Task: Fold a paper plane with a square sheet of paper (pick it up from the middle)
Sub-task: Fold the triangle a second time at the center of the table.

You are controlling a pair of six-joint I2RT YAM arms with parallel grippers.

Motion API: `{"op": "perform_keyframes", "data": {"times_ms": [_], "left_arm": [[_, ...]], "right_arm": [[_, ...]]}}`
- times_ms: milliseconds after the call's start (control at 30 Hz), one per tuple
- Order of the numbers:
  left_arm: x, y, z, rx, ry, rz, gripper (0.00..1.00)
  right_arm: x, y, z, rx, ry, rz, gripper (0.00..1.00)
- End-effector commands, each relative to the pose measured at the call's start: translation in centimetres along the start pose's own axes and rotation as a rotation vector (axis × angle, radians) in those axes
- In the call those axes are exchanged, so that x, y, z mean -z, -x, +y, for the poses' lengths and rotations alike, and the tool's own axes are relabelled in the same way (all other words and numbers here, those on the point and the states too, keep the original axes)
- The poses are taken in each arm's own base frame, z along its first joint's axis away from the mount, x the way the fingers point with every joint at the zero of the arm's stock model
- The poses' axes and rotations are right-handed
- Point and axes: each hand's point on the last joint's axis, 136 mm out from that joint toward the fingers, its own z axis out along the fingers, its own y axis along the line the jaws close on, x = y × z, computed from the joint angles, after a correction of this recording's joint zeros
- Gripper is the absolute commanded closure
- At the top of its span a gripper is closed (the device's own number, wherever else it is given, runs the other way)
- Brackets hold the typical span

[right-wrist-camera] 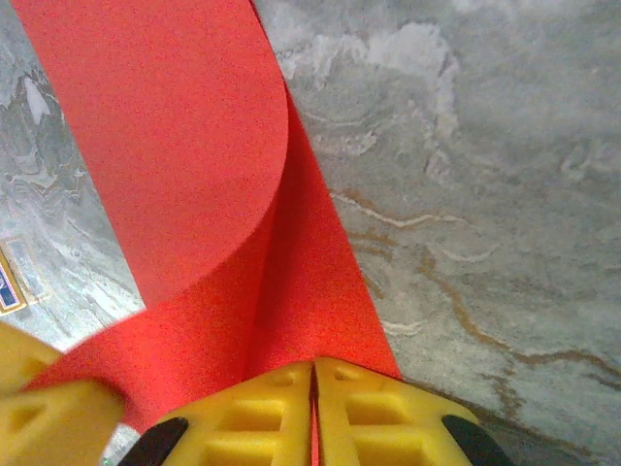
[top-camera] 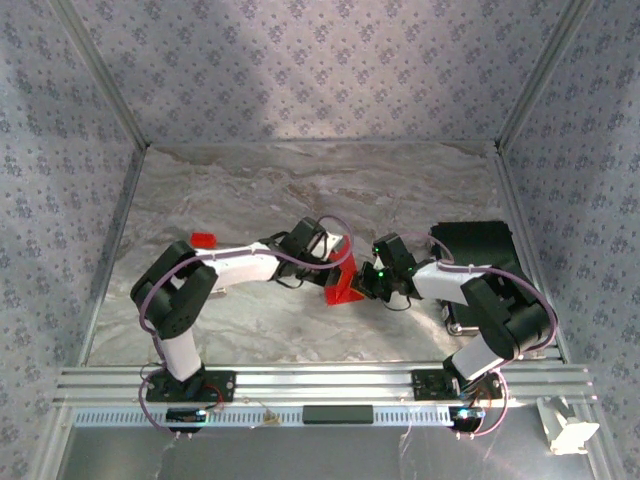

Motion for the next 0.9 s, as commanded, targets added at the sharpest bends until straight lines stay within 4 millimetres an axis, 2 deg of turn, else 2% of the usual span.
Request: {"op": "perform_keyframes", "data": {"times_ms": [0,533,700,867], "left_arm": [[-0.1,0.3,1.3,-0.009,0.034,0.009,1.00],[-1.5,-0.2,3.5,0.015,0.072,0.037,1.00],[-2.0,-1.4,3.1,0.047,0.025,0.067,1.00],[-2.2,-2.3,2.5,0.089,-0.031,0.079,1.00]], "right_arm": [[0.1,-0.7,-2.1,-0.023,-0.076,0.017,0.89],[0.3,-0.4,-1.5,-0.004,-0.056,0.019,0.89],[0.8,0.1,0.4,0.031,0.008,-0.002,0.88],[0.8,-0.3,1.7,0.077,0.033,0.016,0.88]]}}
